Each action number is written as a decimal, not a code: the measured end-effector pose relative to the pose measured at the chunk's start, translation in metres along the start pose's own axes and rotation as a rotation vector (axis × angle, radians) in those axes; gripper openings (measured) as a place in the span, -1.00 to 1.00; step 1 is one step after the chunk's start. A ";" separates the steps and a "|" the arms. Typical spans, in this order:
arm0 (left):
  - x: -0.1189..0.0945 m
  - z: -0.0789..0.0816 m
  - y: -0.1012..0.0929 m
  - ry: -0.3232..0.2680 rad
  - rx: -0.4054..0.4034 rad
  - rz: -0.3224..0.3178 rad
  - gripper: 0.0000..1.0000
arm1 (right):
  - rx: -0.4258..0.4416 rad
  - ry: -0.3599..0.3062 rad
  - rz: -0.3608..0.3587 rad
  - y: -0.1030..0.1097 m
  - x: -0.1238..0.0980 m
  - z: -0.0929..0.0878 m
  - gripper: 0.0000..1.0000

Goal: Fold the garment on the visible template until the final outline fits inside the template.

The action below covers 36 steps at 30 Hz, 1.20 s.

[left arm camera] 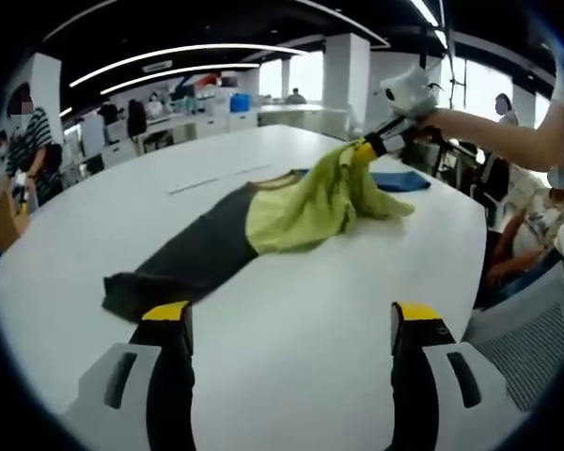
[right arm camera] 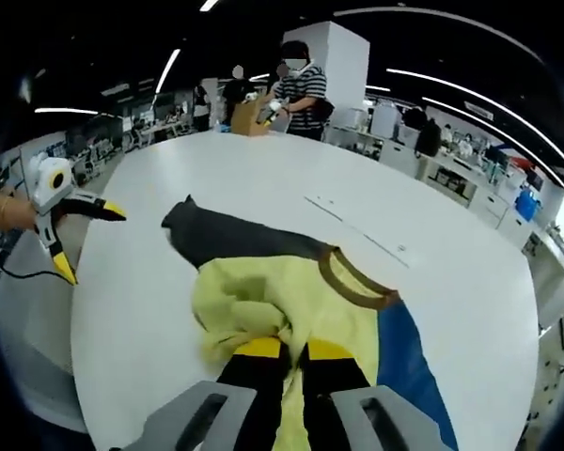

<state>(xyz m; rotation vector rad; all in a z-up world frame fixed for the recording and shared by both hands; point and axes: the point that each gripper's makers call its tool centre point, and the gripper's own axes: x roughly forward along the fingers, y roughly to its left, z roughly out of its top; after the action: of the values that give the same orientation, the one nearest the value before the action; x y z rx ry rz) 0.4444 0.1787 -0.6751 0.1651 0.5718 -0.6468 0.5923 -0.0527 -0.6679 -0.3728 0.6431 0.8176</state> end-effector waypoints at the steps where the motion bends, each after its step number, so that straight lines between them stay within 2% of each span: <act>1: 0.000 0.000 0.000 0.001 -0.002 0.001 0.65 | -0.012 0.009 0.003 -0.004 0.004 -0.002 -0.97; 9: 0.003 -0.003 0.001 0.007 -0.010 -0.002 0.61 | -0.096 0.083 -0.011 -0.025 0.023 -0.014 -0.97; 13: 0.005 -0.003 0.001 0.010 -0.012 -0.006 0.60 | -0.141 0.130 -0.023 -0.033 0.035 -0.026 -0.97; 26: 0.011 -0.006 0.001 0.022 -0.021 -0.021 0.54 | -0.137 0.198 -0.025 -0.043 0.056 -0.050 -0.97; 31: 0.012 -0.006 0.001 0.022 -0.024 -0.023 0.52 | -0.092 0.212 -0.031 -0.045 0.058 -0.057 -0.94; 33: 0.013 -0.005 0.001 0.021 -0.025 -0.025 0.51 | -0.008 0.190 -0.046 -0.046 0.057 -0.056 -0.91; 36: 0.013 -0.003 0.000 0.016 -0.024 -0.023 0.50 | 0.071 0.159 -0.052 -0.046 0.049 -0.052 -0.77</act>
<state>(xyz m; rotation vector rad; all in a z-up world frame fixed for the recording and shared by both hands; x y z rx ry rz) 0.4517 0.1731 -0.6843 0.1414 0.5974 -0.6611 0.6327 -0.0825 -0.7367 -0.3906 0.8053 0.7186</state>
